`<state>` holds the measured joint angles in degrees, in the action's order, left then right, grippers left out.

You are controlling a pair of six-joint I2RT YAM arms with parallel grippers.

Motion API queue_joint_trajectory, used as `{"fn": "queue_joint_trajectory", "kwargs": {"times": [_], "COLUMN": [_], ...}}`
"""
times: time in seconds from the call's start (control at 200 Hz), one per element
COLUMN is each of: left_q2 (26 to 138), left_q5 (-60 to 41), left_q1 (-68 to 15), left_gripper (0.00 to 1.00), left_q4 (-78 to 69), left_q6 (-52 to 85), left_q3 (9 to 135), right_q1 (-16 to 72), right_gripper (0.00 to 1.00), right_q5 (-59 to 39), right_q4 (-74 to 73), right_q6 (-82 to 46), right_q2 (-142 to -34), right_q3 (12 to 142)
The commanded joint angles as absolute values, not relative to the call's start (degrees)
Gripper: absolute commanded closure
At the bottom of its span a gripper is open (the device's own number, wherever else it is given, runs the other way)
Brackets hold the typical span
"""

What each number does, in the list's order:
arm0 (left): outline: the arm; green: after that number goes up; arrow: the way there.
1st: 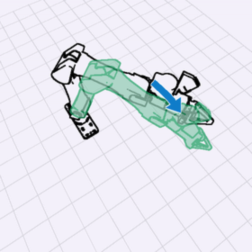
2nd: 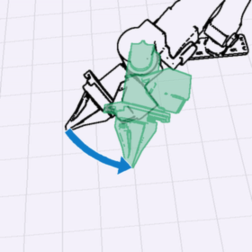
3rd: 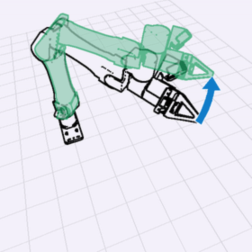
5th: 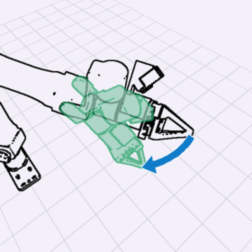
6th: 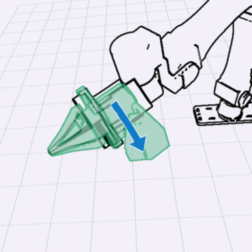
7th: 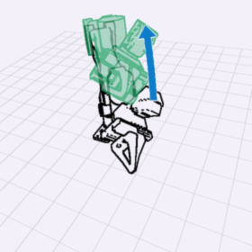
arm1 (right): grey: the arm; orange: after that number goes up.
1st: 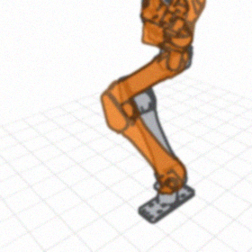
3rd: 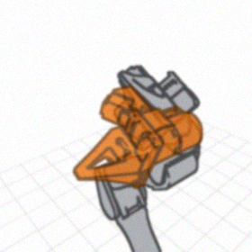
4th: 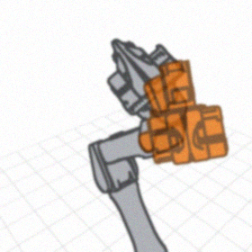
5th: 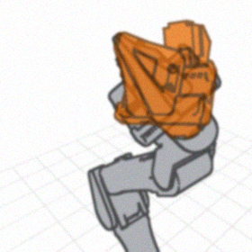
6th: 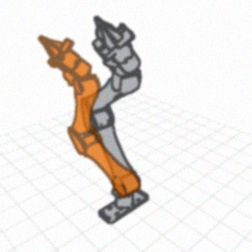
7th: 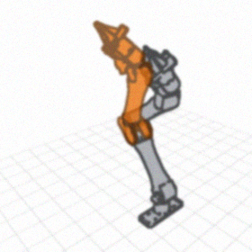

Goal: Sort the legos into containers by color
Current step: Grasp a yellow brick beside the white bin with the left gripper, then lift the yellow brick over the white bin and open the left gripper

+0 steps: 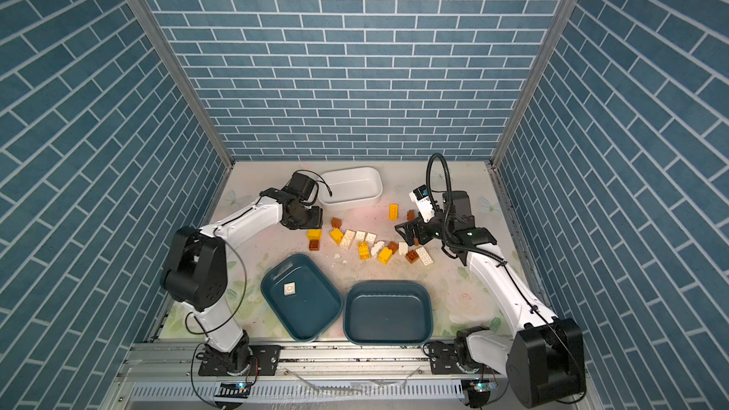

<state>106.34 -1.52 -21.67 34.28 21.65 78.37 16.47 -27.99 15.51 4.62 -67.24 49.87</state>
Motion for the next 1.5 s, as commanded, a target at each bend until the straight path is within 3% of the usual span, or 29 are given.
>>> {"fn": "queue_joint_trajectory", "kwargs": {"times": [0.0,0.38,0.785,1.23,1.495], "left_q2": [112.05,122.92,120.85,109.73,118.67], "left_q5": [1.01,4.00,-0.35,-0.70,-3.15], "left_q1": [-20.46,-18.19,-18.19,-18.28,-18.28], "left_gripper": [0.37,0.46,0.78,0.76,0.76], "left_q4": [30.15,31.20,31.88,38.89,33.39], "left_q6": [21.98,18.70,17.54,13.39,11.45], "left_q3": [84.26,92.45,89.53,93.32,104.90], "right_q1": [16.66,16.59,16.53,16.55,16.49], "right_gripper": [0.02,0.01,0.02,0.01,0.02], "right_q5": [-26.55,-24.39,-24.70,-24.17,-23.99], "right_q4": [14.18,16.56,18.06,16.78,15.21], "right_q6": [3.05,4.18,5.49,4.91,3.87], "right_q2": [-66.12,-65.37,-66.71,-65.93,-66.62], "right_q3": [49.21,49.93,51.50,51.42,52.35]}}
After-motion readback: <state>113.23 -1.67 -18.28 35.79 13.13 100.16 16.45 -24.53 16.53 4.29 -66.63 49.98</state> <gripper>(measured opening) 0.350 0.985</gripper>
